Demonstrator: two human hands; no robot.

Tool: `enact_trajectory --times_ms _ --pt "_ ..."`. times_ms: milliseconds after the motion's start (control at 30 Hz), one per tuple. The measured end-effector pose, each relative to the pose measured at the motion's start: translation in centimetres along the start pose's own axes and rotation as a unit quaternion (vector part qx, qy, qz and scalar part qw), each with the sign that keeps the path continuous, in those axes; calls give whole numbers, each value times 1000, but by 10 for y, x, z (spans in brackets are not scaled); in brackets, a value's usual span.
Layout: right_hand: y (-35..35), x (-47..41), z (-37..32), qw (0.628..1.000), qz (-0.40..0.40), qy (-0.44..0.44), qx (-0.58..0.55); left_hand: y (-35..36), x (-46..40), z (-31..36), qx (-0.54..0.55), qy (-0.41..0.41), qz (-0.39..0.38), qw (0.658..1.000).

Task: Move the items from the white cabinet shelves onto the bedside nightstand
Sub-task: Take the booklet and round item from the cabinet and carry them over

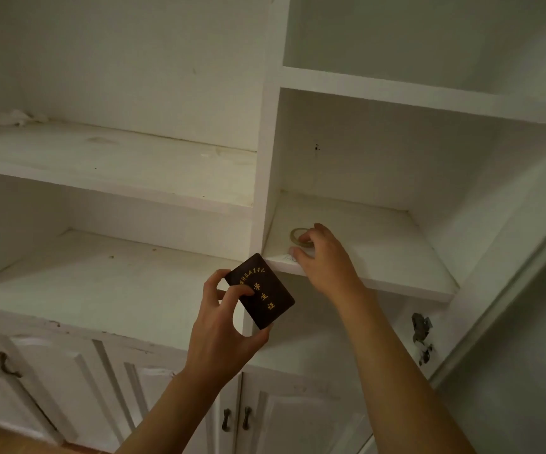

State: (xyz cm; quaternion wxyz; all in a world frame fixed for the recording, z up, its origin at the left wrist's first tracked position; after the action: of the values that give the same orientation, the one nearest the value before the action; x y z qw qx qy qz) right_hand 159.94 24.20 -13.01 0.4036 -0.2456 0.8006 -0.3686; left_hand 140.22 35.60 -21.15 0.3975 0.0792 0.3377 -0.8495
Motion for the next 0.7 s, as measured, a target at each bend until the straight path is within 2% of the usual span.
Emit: enact_trajectory --times_ms 133,467,700 --pt "0 -4 -1 1000 30 -5 1 4 -4 -6 1 0 -7 1000" --pt "2 -14 4 999 30 28 -14 6 -13 -5 -18 -10 -19 1000" --pt "4 -14 6 998 56 7 -2 7 -17 -9 -15 -9 -25 1000"
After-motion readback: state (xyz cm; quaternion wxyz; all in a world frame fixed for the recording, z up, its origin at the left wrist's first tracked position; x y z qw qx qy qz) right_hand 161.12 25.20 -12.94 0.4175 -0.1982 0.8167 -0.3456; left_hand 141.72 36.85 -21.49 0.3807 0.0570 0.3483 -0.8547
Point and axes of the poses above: each hand's wrist, its own x-axis away from the middle knuckle, its own y-axis out of the palm, z = x × y, the point moved 3 cm from there along -x, towards the middle knuckle, and after that the axes turned 14 degrees about -y, right-handed, at the moved point
